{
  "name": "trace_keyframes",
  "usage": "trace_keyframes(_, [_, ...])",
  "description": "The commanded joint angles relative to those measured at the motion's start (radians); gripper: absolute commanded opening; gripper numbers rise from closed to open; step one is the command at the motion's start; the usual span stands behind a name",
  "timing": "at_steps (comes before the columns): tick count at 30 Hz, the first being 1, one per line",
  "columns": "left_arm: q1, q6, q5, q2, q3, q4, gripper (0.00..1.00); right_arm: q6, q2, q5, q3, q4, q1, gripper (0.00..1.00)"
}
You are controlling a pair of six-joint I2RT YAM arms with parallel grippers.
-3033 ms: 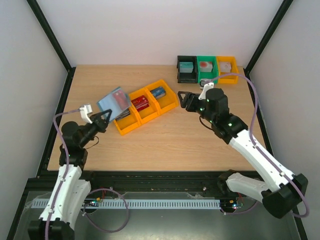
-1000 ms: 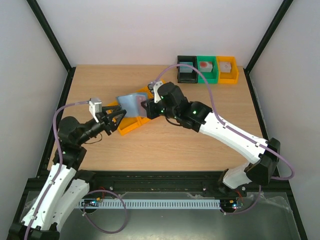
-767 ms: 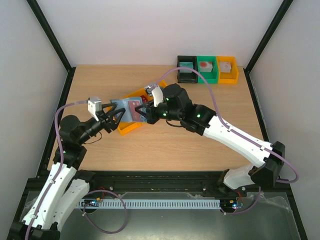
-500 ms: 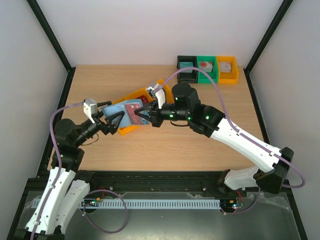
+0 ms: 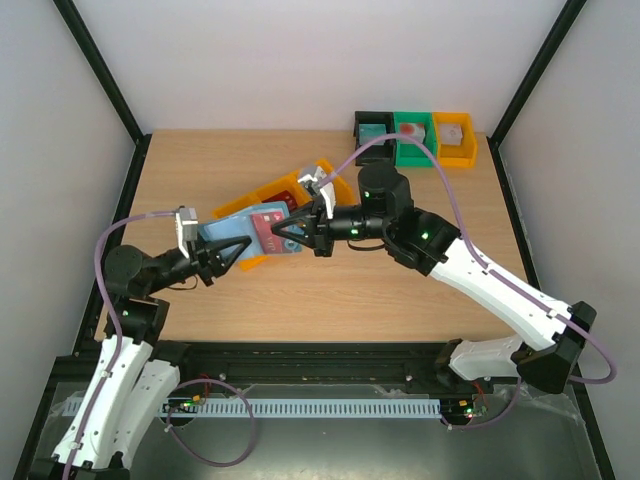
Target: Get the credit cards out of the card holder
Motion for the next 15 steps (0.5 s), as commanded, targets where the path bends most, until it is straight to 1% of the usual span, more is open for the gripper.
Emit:
trace_keyframes(1, [-0.001,-0.001,0.04,0.001,0.012,0.012,0.1,0.057,-0.021,-0.079,-0.03,0.126,-0.001,0.04])
trace_keyframes(2, [-0.002,0.001,0.022,-0.001,0.016,0.002,0.03,0.059,-0.023,-0.07,-0.035,0.127,-0.001,0.08])
trace_keyframes(4, [0.0,0.008,-0.013,-0.008,0.023,-0.022,0.02,0.055,-0.039,0.005,-0.046,0.109,-0.004,0.32])
trace_keyframes(6, [0.001,0.024,-0.072,-0.013,0.031,-0.066,0.02,0.054,-0.074,0.161,-0.072,0.089,-0.01,0.45])
trace_keyframes(7, [0.001,0.045,-0.114,-0.014,0.041,-0.099,0.02,0.061,-0.092,0.261,-0.087,0.083,-0.017,0.5])
trace_keyframes(9, [0.001,0.087,-0.198,-0.015,0.051,-0.168,0.02,0.076,-0.127,0.304,-0.114,0.088,-0.046,0.54])
trace_keyframes(11, [0.001,0.133,-0.249,-0.014,0.056,-0.196,0.02,0.075,-0.156,0.289,-0.129,0.099,-0.057,0.56])
trace_keyframes(13, [0.001,0.164,-0.264,-0.012,0.057,-0.205,0.02,0.067,-0.176,0.237,-0.145,0.121,-0.057,0.57])
trace_keyframes(15, [0.001,0.175,-0.259,-0.011,0.056,-0.199,0.02,0.083,-0.171,0.141,-0.156,0.162,-0.057,0.57])
